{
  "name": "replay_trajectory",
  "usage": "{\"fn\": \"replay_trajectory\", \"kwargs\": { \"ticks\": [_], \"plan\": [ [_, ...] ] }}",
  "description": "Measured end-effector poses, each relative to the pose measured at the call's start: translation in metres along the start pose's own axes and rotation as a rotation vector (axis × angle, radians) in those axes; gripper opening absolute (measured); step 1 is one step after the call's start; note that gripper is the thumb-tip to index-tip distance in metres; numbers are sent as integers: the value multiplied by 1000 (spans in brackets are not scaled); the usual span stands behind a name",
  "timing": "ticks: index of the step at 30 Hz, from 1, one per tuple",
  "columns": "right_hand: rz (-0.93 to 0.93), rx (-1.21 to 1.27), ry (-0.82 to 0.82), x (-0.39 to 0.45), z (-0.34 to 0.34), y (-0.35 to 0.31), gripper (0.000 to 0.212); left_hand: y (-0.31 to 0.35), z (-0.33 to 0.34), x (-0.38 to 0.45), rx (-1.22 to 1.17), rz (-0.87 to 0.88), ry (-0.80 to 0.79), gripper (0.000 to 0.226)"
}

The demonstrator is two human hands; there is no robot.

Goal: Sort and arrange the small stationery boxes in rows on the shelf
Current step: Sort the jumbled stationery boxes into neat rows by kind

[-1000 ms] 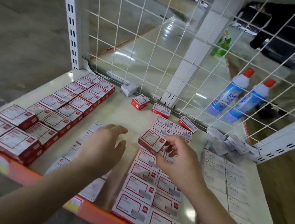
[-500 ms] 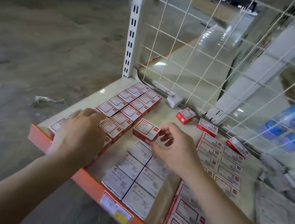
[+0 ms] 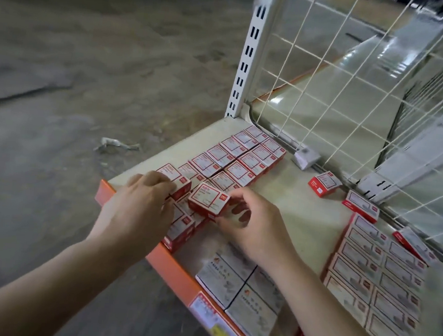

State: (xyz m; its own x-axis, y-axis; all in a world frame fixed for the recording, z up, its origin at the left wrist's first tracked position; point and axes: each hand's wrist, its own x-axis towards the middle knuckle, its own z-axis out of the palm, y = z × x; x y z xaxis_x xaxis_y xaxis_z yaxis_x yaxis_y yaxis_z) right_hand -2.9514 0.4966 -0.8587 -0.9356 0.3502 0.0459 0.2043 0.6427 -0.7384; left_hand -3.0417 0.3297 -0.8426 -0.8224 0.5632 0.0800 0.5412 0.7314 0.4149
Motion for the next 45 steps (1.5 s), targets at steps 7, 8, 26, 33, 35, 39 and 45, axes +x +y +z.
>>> {"fn": "replay_trajectory", "kwargs": {
  "ticks": [7,8,26,33,35,39,45],
  "plan": [
    [36,60,-33,4,9,0,39,2,0,0,3,-5,17,37],
    [40,67,-46,4,10,0,41,1,0,-1,6,-5,16,37],
    [46,153,-107,6,16,-7,41,-2,1,0,37,36,4,38],
    [23,140,-119,6,15,-8,40,-1,1,0,61,47,-15,37],
    [30,132,-122,7,16,-8,40,0,1,0,75,48,-24,37],
    [34,122,-102,7,15,-6,37,1,0,0,62,40,-25,37],
    [68,82,-32,2,-3,6,30,8,3,2,-48,48,52,32]
  ]
}}
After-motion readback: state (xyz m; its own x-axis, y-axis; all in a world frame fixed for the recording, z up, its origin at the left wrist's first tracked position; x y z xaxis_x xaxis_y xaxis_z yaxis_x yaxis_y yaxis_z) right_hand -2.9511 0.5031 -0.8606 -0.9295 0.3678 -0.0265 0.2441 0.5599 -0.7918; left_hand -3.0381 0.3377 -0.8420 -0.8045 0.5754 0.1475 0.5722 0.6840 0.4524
